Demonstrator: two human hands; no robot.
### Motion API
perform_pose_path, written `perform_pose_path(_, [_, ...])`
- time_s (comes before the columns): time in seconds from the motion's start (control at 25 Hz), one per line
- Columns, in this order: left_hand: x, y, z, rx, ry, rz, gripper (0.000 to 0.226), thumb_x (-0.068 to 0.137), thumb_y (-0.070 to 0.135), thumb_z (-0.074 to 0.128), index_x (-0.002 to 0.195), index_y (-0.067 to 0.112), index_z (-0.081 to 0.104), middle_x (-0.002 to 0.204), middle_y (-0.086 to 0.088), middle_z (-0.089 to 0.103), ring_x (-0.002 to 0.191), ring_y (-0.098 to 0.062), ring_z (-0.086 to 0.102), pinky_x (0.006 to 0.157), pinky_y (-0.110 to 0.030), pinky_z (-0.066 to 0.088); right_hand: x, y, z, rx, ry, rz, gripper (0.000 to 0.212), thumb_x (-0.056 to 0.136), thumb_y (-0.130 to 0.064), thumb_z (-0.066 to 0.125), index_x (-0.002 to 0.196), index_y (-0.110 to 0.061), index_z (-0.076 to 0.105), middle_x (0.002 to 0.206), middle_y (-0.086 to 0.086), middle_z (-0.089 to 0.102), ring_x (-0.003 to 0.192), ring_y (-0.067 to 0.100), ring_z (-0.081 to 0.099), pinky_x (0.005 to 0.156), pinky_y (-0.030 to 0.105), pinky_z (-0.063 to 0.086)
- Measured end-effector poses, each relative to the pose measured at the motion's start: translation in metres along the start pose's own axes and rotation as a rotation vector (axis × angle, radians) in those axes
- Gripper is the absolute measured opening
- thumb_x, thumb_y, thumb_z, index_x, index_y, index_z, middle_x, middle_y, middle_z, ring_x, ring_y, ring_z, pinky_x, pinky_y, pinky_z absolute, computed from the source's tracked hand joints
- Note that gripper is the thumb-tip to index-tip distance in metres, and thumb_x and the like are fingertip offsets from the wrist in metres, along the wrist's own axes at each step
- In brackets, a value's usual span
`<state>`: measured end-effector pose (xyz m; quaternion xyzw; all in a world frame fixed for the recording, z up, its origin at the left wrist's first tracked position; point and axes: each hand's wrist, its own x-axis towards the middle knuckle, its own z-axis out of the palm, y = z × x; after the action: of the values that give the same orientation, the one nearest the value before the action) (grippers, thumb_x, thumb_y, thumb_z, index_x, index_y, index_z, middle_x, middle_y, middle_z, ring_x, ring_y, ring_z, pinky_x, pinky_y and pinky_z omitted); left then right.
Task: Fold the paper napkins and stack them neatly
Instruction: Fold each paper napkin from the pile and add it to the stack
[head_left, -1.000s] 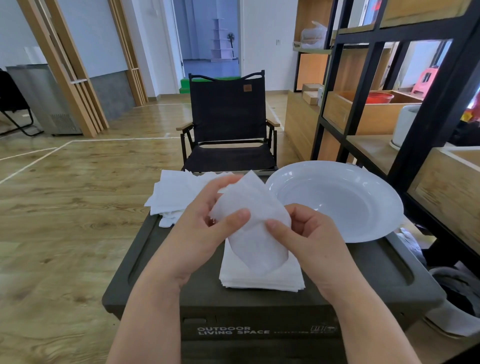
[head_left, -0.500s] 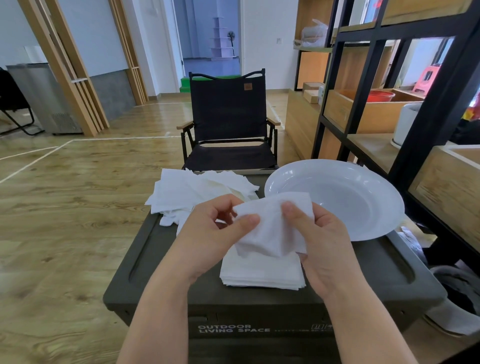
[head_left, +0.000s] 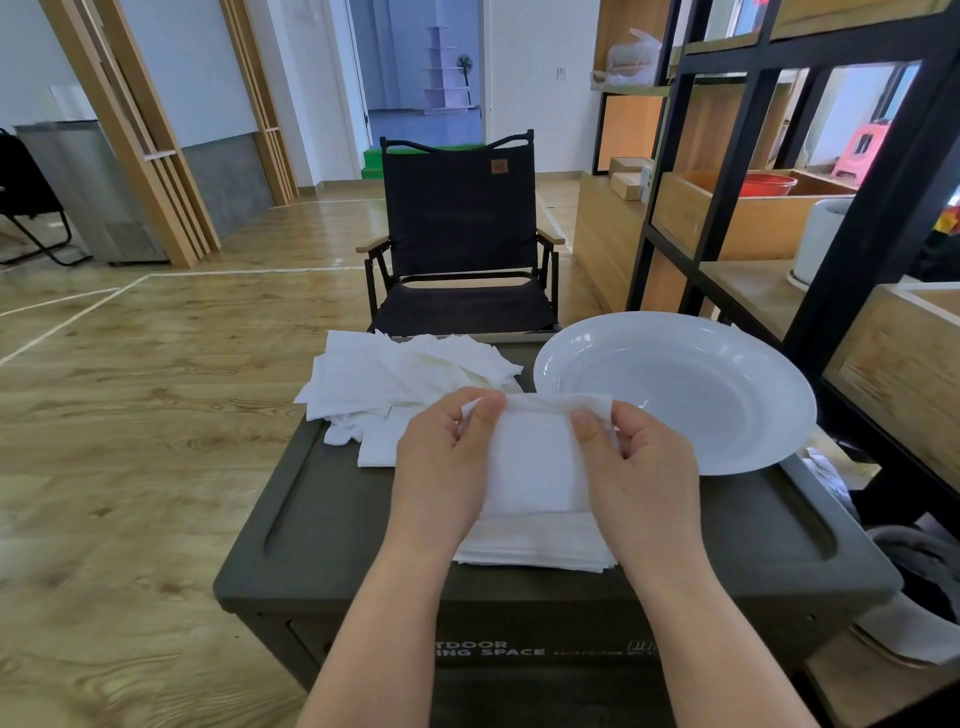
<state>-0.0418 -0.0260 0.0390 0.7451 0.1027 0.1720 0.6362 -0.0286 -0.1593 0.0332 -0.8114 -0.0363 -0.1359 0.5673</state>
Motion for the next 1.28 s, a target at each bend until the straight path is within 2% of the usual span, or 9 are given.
perform_pose_path(0.2, [0.006,-0.018,-0.011,0.227,-0.169,-0.201,0.016,0.091,0.031,0.06,0.09,0.017,0.067,0.085,0.006,0.07,0.079,-0.013,0.064,0.069,-0.027,0.05,-0.002,0.008,0.003,-0.41,-0.022,-0.001,0.026,0.095,-0.034,0.048,0.074,-0.02,0.043,0.07,-0.007,0.047,0.058,0.001,0.04,0.053,0.009,0.026])
perform_pose_path(0.28, [0.009,-0.027,-0.014,0.305,-0.181,-0.221,0.026,0.093,0.026,0.056,0.074,0.008,0.052,0.068,0.0,0.053,0.059,-0.017,0.047,0.057,-0.03,0.037,-0.003,0.01,0.004,-0.469,-0.047,0.023,0.038,0.094,-0.034,0.05,0.061,-0.02,0.037,0.058,-0.006,0.039,0.051,0.007,0.036,0.048,0.016,0.024])
perform_pose_path(0.4, [0.01,-0.031,-0.013,0.468,-0.118,-0.164,0.03,0.096,0.024,0.048,0.071,0.009,0.041,0.065,-0.002,0.033,0.055,-0.017,0.028,0.05,-0.028,0.024,-0.004,0.012,0.006,-0.515,-0.057,0.069,0.04,0.093,-0.037,0.05,0.059,-0.023,0.033,0.055,-0.005,0.036,0.049,0.008,0.035,0.046,0.018,0.024])
perform_pose_path(0.56, [0.009,-0.031,-0.011,0.567,-0.106,-0.178,0.023,0.096,0.033,0.047,0.079,0.019,0.043,0.07,0.006,0.041,0.053,-0.013,0.047,0.055,-0.031,0.05,-0.004,0.017,0.007,-0.552,-0.062,0.111,0.036,0.092,-0.039,0.05,0.063,-0.021,0.039,0.057,-0.006,0.041,0.05,0.008,0.039,0.046,0.02,0.027])
perform_pose_path(0.84, [0.008,-0.032,-0.012,0.863,-0.152,-0.305,0.033,0.095,0.044,0.044,0.089,0.013,0.055,0.067,0.002,0.054,0.056,-0.017,0.056,0.054,-0.027,0.038,-0.006,0.024,0.012,-0.653,-0.084,0.153,0.028,0.091,-0.042,0.051,0.074,-0.02,0.048,0.062,-0.007,0.048,0.053,0.005,0.044,0.046,0.018,0.027])
perform_pose_path(0.96, [0.012,-0.038,-0.02,0.995,-0.086,-0.306,0.043,0.09,0.054,0.048,0.074,0.015,0.055,0.061,0.002,0.048,0.055,-0.014,0.047,0.053,-0.028,0.035,-0.007,0.024,0.014,-0.683,-0.08,0.164,0.027,0.091,-0.045,0.05,0.09,-0.018,0.053,0.07,-0.006,0.055,0.058,0.006,0.05,0.048,0.02,0.033])
perform_pose_path(1.08, [0.018,-0.041,-0.036,0.986,0.087,-0.111,0.029,0.086,0.045,0.061,0.101,0.022,0.052,0.092,0.001,0.06,0.082,-0.017,0.055,0.065,-0.026,0.039,-0.007,0.022,0.013,-0.676,-0.076,0.15,0.025,0.091,-0.043,0.051,0.093,-0.017,0.051,0.071,-0.006,0.053,0.056,0.004,0.044,0.045,0.018,0.028])
perform_pose_path(1.16, [0.026,-0.049,-0.044,0.96,0.041,-0.028,0.04,0.085,0.041,0.063,0.121,0.03,0.049,0.119,0.0,0.053,0.11,-0.022,0.047,0.082,-0.029,0.039,-0.007,0.022,0.012,-0.671,-0.089,0.144,0.024,0.091,-0.042,0.051,0.09,-0.018,0.05,0.069,-0.007,0.051,0.055,0.003,0.043,0.045,0.017,0.027])
perform_pose_path(1.28, [0.032,-0.055,-0.049,1.023,0.047,0.035,0.033,0.087,0.047,0.059,0.117,0.035,0.058,0.124,0.007,0.053,0.118,-0.023,0.04,0.093,-0.033,0.034,-0.006,0.022,0.011,-0.662,-0.134,0.138,0.023,0.091,-0.042,0.052,0.086,-0.02,0.047,0.066,-0.008,0.048,0.055,0.004,0.043,0.046,0.018,0.028])
